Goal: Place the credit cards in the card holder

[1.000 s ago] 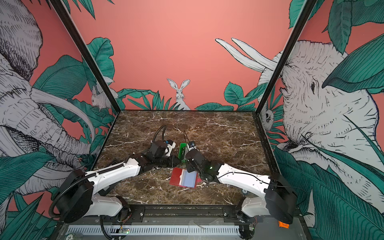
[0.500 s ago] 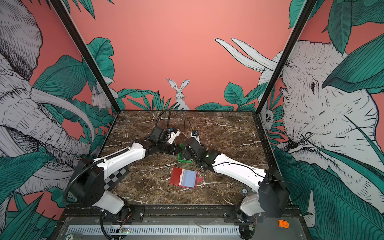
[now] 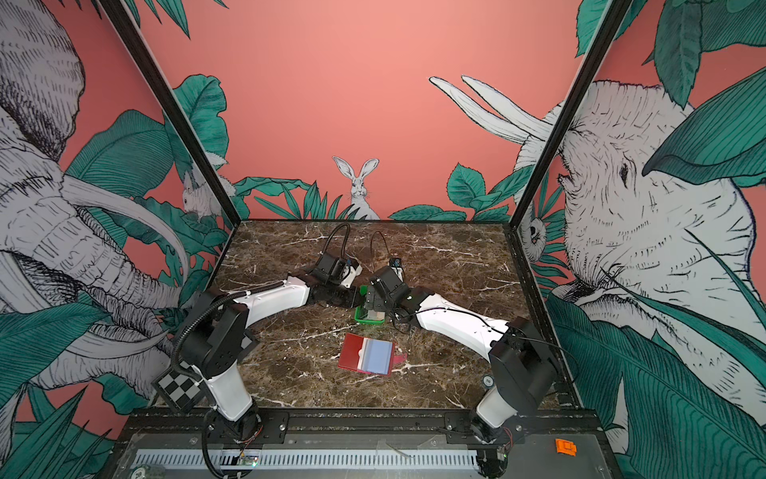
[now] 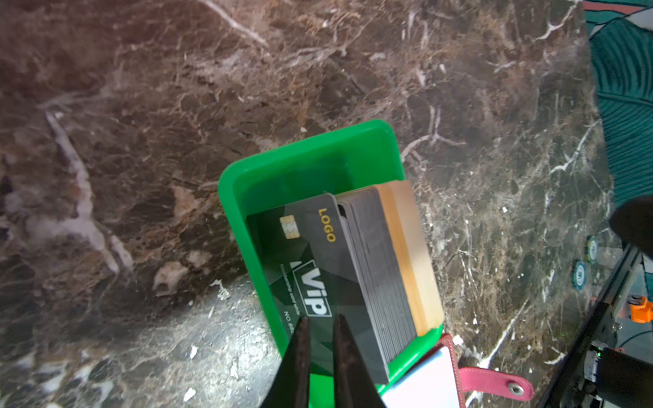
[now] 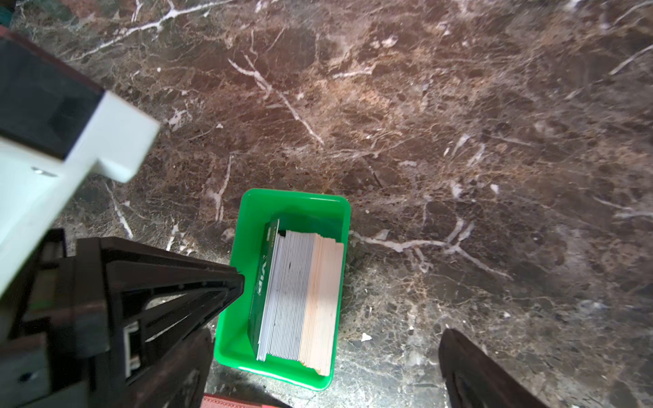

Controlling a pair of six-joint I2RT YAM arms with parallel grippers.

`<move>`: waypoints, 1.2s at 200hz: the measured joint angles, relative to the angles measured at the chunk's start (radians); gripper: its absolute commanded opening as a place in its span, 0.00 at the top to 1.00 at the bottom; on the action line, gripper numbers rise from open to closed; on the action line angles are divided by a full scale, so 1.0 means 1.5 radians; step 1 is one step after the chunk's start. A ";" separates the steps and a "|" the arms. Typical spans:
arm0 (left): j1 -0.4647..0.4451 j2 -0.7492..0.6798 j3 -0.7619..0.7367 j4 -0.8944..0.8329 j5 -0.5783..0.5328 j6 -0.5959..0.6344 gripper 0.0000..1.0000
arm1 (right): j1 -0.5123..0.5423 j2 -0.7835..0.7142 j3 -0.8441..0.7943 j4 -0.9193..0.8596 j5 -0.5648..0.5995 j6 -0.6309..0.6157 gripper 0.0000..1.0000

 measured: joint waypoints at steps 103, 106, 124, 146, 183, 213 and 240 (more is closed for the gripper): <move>0.000 0.003 0.015 -0.014 -0.031 -0.010 0.92 | -0.011 0.112 0.038 -0.007 -0.071 -0.014 0.02; 0.000 0.004 0.016 -0.015 -0.031 -0.010 0.92 | -0.011 0.113 0.038 -0.007 -0.071 -0.015 0.02; 0.000 0.006 0.019 -0.019 -0.030 -0.010 0.93 | -0.012 0.120 0.039 -0.008 -0.072 -0.014 0.02; 0.000 0.011 0.020 -0.020 -0.026 -0.011 0.93 | -0.014 0.127 0.041 -0.010 -0.073 -0.013 0.02; 0.000 0.019 0.020 -0.020 -0.022 -0.013 0.93 | -0.021 0.136 0.045 -0.009 -0.085 -0.012 0.02; 0.000 0.025 0.022 -0.020 -0.021 -0.013 0.93 | -0.029 0.151 0.045 -0.001 -0.100 -0.011 0.03; 0.000 0.026 0.022 -0.021 -0.021 -0.013 0.93 | -0.035 0.160 0.044 0.009 -0.110 -0.009 0.03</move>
